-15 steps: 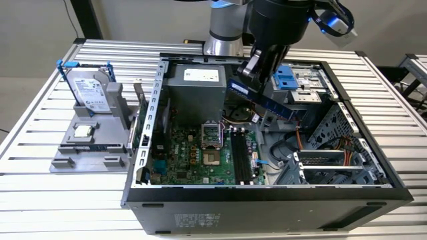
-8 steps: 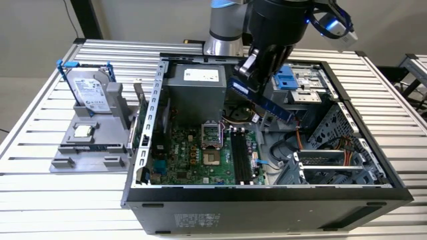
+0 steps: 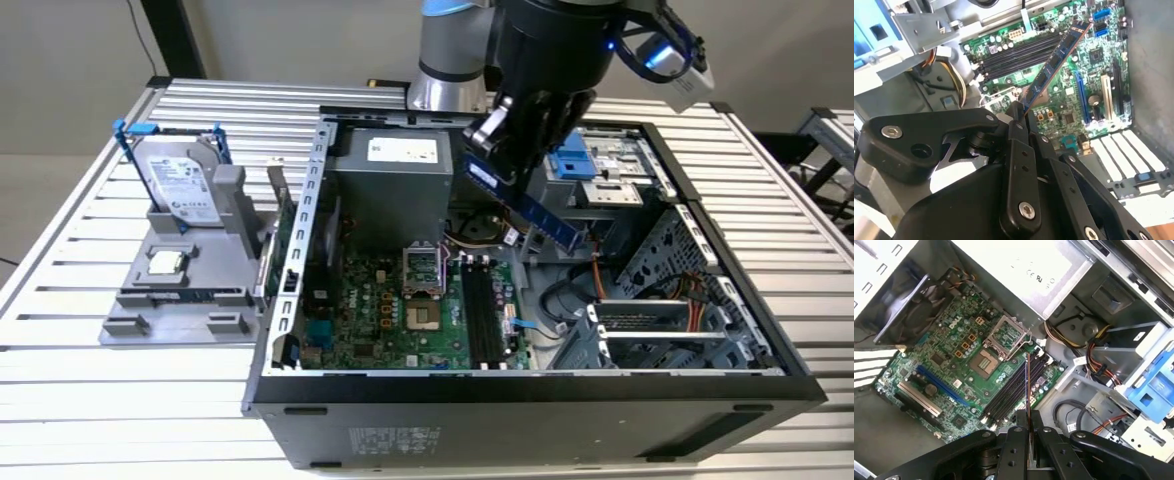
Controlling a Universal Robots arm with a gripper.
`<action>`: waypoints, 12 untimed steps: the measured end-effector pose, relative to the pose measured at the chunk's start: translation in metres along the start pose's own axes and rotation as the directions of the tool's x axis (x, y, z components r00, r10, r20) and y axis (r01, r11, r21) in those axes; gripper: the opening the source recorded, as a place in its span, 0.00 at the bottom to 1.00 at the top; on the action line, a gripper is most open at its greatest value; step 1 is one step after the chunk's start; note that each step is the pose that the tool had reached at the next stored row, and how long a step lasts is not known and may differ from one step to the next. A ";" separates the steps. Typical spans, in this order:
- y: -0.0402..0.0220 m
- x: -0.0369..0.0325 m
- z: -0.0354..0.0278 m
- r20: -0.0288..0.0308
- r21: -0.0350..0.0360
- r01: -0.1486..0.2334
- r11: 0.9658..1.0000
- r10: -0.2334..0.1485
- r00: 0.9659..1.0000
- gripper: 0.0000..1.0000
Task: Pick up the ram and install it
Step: 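Insert the ram into the slot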
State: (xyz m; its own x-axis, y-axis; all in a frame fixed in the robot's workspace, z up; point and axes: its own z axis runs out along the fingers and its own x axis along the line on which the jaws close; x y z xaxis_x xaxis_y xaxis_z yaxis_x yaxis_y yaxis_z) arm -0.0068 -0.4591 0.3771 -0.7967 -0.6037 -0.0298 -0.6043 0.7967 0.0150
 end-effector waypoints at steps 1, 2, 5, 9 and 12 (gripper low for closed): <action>0.0000 0.0000 0.0002 0.000 0.000 -0.013 1.000 0.013 1.000 0.00; 0.0000 0.0001 0.0004 0.000 0.001 -0.025 1.000 0.025 1.000 0.00; 0.0001 0.0002 0.0009 0.001 0.002 -0.058 0.998 0.058 0.998 0.00; 0.0003 0.0004 0.0017 0.002 0.003 -0.104 0.995 0.104 0.995 0.00; 0.0004 0.0006 0.0022 0.002 0.004 -0.138 0.990 0.138 0.990 0.00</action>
State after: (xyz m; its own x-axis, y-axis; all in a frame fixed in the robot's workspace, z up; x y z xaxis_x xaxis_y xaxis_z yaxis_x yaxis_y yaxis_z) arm -0.0075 -0.4591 0.3749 -0.8724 -0.4879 -0.0297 -0.4885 0.8724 0.0150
